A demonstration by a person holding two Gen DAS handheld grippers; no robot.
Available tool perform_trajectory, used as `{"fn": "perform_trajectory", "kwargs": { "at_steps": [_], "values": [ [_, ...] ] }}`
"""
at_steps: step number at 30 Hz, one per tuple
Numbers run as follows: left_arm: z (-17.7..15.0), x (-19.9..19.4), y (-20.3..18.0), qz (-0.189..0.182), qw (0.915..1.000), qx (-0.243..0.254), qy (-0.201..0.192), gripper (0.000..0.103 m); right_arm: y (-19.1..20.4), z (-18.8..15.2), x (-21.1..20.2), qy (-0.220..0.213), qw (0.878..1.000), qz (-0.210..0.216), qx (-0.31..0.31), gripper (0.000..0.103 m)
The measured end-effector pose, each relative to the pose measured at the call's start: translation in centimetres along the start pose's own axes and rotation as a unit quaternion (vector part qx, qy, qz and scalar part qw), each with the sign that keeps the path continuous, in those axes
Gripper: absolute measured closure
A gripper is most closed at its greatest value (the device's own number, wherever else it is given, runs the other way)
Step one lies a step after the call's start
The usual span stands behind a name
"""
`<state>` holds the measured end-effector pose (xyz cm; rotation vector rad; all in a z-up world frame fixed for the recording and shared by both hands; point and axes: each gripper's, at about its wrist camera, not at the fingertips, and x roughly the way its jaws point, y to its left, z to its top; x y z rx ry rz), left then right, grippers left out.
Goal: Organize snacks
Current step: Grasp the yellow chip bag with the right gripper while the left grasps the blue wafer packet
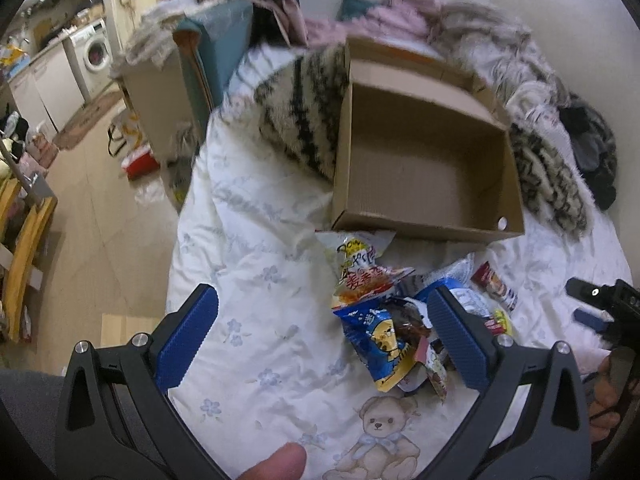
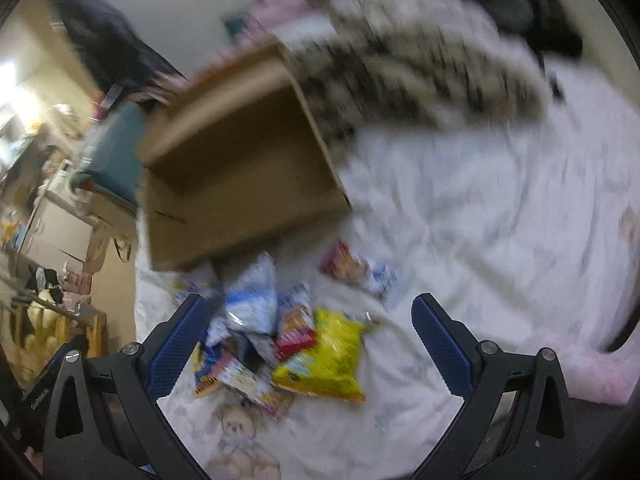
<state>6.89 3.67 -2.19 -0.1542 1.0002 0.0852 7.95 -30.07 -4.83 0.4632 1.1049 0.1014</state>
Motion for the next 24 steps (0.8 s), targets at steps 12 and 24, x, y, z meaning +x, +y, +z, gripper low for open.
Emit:
{"fn": "perform_trajectory", "kwargs": {
  "at_steps": [12,24],
  "values": [
    [0.4,7.0,0.8,0.002,0.9926,-0.043,0.114,0.001,-4.1,-1.7,10.9,0.188,0.975,-0.036,0.116,0.031],
    [-0.2,9.2,2.1,-0.006,0.9864,-0.072,0.148,0.014,-2.2,-2.6,12.8,0.199,0.977,-0.031,0.073,0.056]
  ]
}}
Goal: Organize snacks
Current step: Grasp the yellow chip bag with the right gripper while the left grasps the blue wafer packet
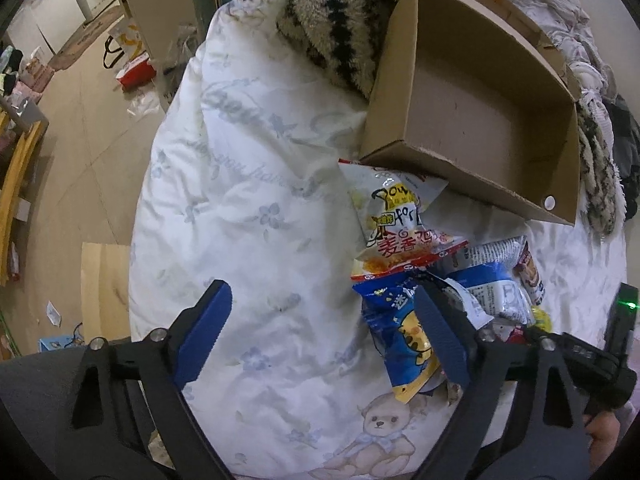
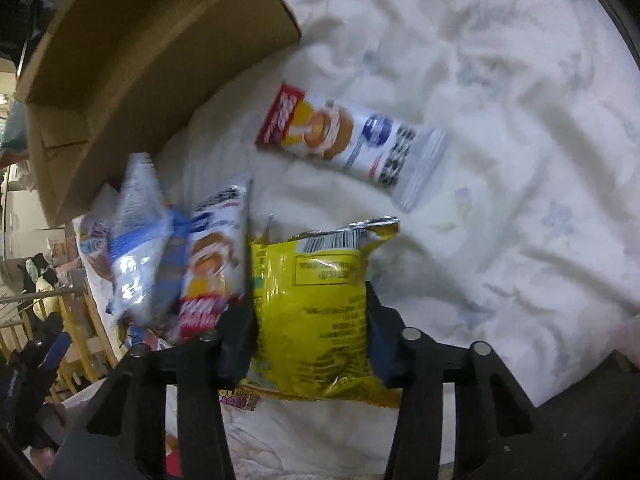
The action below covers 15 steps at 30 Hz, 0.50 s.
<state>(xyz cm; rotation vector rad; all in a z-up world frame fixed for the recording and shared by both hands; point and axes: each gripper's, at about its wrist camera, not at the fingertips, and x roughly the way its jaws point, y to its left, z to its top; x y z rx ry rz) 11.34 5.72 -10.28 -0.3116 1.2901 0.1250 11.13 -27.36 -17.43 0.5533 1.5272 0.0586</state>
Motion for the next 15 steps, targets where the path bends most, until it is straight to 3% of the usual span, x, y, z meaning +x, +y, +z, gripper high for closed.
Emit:
{"fn": "perform_trajectory", "kwargs": {
  "at_steps": [6,8,10,12,15],
  "values": [
    [-0.2,0.4,-0.4,-0.004,1.0000,0.002,0.005,0.014,-0.8,-0.6,-4.8,-0.062,0.998,0.016,-0.011,0.057],
    [-0.2,0.6,-0.5,-0.006,0.9999,0.003,0.007,0.014,-0.9,-0.7,-7.2,-0.103,0.994,0.019,-0.024,0.057],
    [-0.3,0.8,-0.6,-0.007,0.9999,0.004,0.011,0.016,-0.6,-0.9,-8.8,-0.129,0.989,0.069,-0.034,0.057],
    [-0.3,1.3,-0.8,-0.012,0.9997,0.000,0.019,0.020,-0.4,-0.9,-9.7,-0.137,0.985,0.097,-0.050,0.057],
    [-0.5,2.9,-1.7,-0.030,0.9985,-0.001,0.045,0.026,0.5,-1.6,-9.7,-0.140,0.983,0.099,-0.066,0.057]
  ]
}}
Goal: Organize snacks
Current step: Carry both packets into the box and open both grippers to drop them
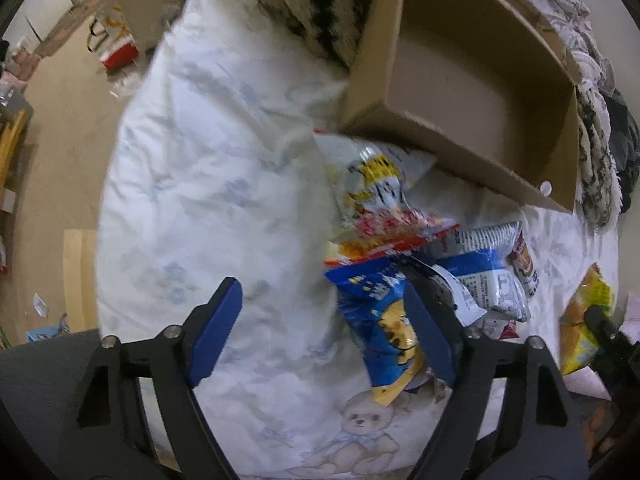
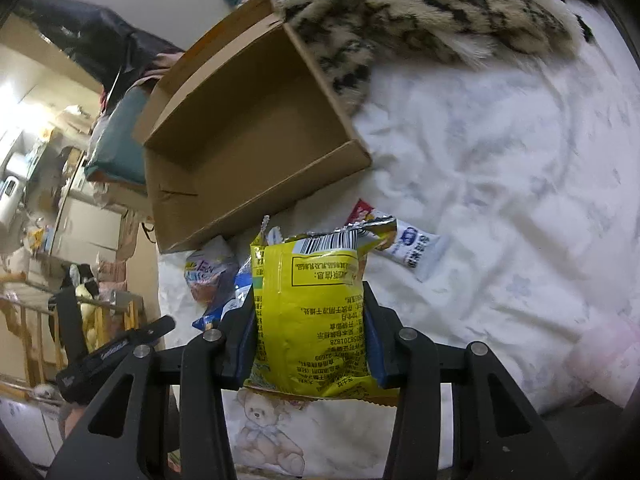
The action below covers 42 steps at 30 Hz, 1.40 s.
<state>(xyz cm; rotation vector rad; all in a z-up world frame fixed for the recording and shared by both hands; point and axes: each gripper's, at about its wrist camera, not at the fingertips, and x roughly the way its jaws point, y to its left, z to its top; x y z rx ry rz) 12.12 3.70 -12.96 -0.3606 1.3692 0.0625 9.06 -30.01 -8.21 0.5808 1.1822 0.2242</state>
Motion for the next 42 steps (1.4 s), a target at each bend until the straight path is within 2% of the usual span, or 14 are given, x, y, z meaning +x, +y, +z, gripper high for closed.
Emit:
{"fn": "perform_trajectory", "kwargs": {
  "at_steps": [4,7,10,12,15,22,24,27,33,39,42],
  "values": [
    [-1.0,2.3,-1.5,-0.018,0.9993,0.009,0.030,0.034,0.3,0.0,1.4,0.022,1.000,0.001,0.015,0.057],
    [-1.4,4.2,-2.3,-0.024,0.9983,0.008,0.052,0.057,0.4,0.2,1.9,0.021,1.000,-0.010,0.008,0.057],
    [-1.6,5.3,-2.5,-0.024,0.9981,0.004,0.056,0.061,0.3,-0.1,1.9,0.019,1.000,-0.018,0.000,0.057],
    [-1.7,5.2,-2.4,-0.024,0.9983,0.001,0.054,0.079,0.5,-0.2,2.2,0.019,1.000,-0.023,-0.006,0.057],
    [-1.9,4.3,-2.3,-0.032,0.9978,-0.001,0.058,0.087,0.9,-0.1,2.2,0.016,0.999,-0.025,-0.015,0.057],
    [-3.1,0.5,-2.3,-0.033,0.9985,0.018,0.040,0.088,1.7,-0.5,2.3,0.025,0.999,-0.022,-0.031,0.057],
    [-3.5,-0.8,-2.2,-0.032,0.9988,0.025,0.027,0.088,2.0,-0.5,2.1,0.021,0.999,-0.019,-0.038,0.057],
    [-3.8,-3.4,-2.4,-0.034,0.9988,0.032,-0.013,0.088,2.2,-0.5,1.2,0.011,0.999,0.002,-0.035,0.057],
    [-0.7,-8.0,-3.1,-0.047,0.9946,0.044,-0.081,0.088,4.1,0.3,-0.2,-0.014,0.998,0.031,-0.062,0.057],
    [3.6,-9.4,-5.6,-0.046,0.9901,0.081,-0.105,0.088,6.6,3.2,-0.6,-0.046,0.992,0.028,-0.110,0.057],
    [5.7,-9.0,-7.2,-0.043,0.9883,0.096,-0.110,0.088,6.8,5.2,-0.1,-0.054,0.992,0.031,-0.111,0.057]
  ]
}}
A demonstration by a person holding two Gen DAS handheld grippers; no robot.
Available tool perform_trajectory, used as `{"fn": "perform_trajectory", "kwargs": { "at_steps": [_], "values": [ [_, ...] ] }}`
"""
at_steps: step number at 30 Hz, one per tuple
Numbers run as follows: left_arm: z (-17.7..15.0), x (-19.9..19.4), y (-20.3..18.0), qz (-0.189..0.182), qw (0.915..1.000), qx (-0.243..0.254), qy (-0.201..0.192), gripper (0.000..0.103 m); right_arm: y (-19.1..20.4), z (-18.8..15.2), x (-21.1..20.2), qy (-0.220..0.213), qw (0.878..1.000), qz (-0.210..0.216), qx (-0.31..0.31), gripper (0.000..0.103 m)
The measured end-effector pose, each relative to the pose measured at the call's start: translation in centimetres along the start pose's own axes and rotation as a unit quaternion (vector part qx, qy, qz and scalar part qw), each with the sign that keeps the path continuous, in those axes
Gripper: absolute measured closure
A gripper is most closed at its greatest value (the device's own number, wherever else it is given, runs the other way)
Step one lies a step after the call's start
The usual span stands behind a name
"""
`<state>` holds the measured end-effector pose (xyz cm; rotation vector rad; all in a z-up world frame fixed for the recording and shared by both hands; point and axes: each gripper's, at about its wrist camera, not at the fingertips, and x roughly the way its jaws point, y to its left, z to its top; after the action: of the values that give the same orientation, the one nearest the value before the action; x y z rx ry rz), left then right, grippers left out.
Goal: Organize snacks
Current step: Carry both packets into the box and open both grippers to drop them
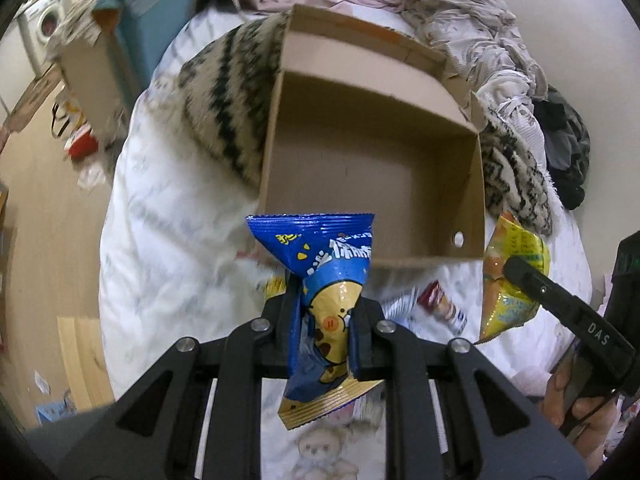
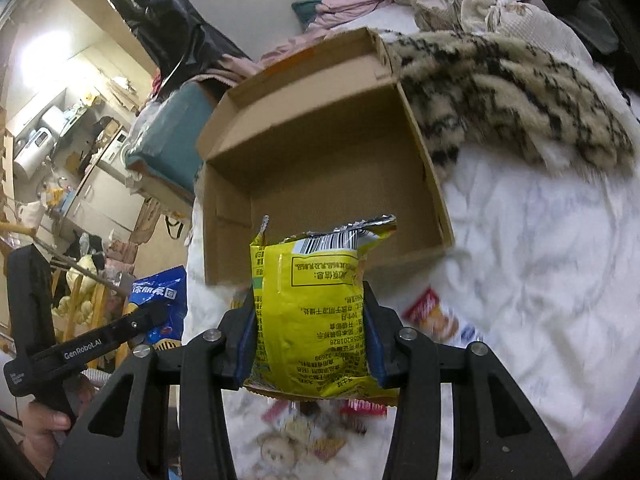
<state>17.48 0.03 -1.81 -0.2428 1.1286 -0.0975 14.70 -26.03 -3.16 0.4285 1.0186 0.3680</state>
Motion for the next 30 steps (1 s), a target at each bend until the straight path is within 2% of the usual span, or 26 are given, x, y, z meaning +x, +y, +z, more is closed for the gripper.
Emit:
{"fn": "perform_trajectory", "kwargs": {
  "at_steps": [5,11,15,22,30],
  "values": [
    [3.1,2.1,-1.3,0.010,0.9995,0.028,-0.014,0.088,-0.6,3.5,1.9,-0.012,1.000,-0.011,-0.003,0.057],
    [5.7,5.4,-2.1,0.017,0.9986,0.044,-0.022,0.088,-1.8,6.2,4.8,-0.018,0.999,-0.027,-0.008,0.057],
    [6.0,7.6,-1.5,-0.002,0.9993,0.033,-0.020,0.088,-2.4,6.7,6.7,-0.013,0.999,-0.036,-0.009,0.057],
    [5.1,10.0,-1.7,0.026,0.9979,0.057,-0.017,0.087,-2.9,5.9,9.0,0.005,0.998,-0.054,-0.020,0.057],
    [5.0,10.0,-1.1,0.032,0.9981,0.047,-0.024,0.087,-3.4,5.9,9.6,0.009,0.998,-0.061,-0.017,0.056]
  ]
}}
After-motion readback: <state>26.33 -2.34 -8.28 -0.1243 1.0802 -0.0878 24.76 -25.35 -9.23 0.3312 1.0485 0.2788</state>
